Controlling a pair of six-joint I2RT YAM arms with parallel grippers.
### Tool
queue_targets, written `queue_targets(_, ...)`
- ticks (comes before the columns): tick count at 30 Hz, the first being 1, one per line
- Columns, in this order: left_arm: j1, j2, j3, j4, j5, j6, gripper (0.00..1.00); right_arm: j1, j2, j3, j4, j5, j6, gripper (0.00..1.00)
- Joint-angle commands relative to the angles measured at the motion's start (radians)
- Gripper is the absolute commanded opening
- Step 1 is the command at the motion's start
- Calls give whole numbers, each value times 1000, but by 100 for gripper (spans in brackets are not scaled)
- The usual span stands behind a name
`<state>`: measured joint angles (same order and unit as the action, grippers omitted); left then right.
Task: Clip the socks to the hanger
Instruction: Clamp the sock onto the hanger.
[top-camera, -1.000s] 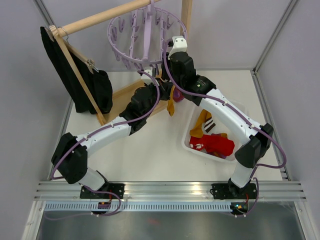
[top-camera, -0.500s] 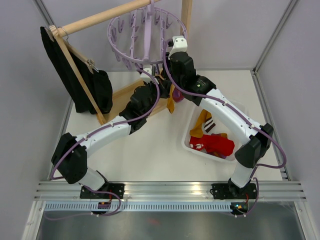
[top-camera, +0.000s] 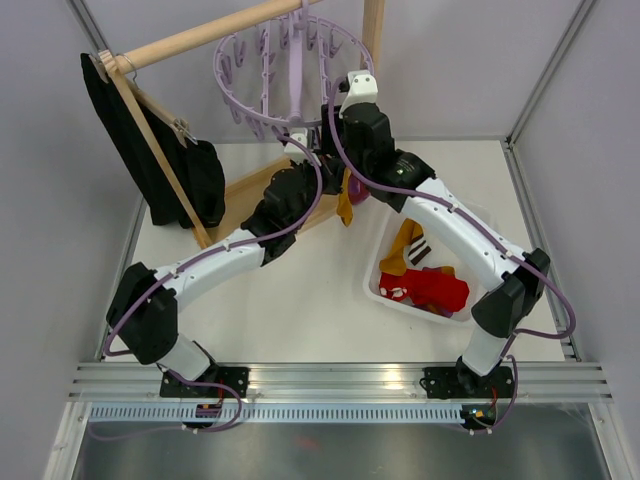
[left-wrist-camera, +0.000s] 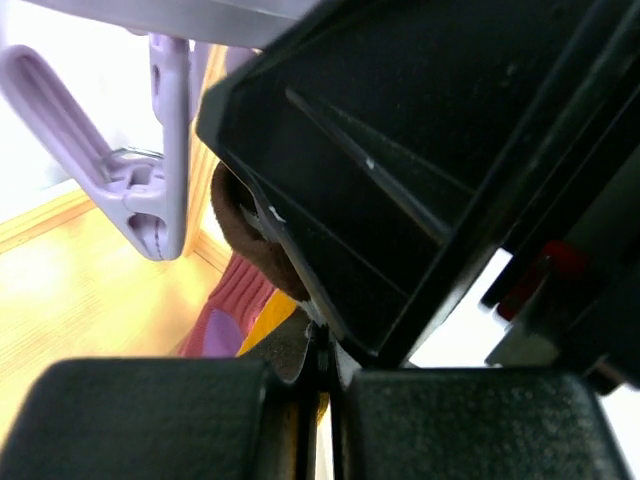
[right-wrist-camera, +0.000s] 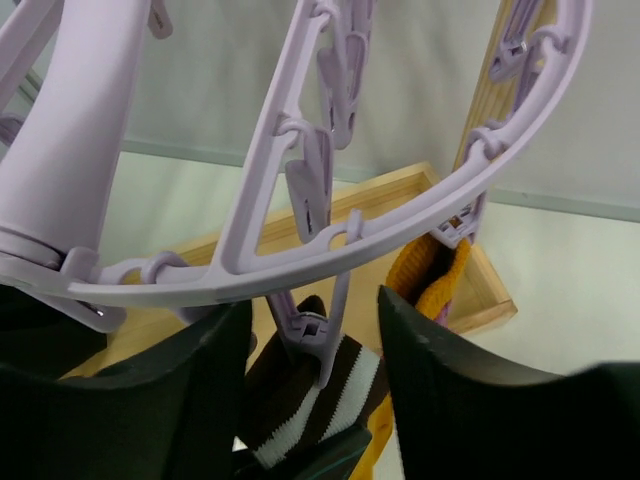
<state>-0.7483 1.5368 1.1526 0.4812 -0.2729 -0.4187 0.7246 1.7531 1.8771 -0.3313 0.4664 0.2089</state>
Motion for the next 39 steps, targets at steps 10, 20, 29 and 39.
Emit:
queue_targets(10,-2,28,119,-64,73,47,42,-5,-43,63,3,29,-14,77)
queue_targets(20,-3,-89,90,-230,138,110,54,-105,-18,140,-54,-6,10,80)
queue_targets(29,-2,-300,58,-461,15,158,57,-131,-32,174,-101,-34,11,84)
queue_targets(39,-2,-443,94,-610,-175,144,60,-169,-41,229,-149,-117,35,87)
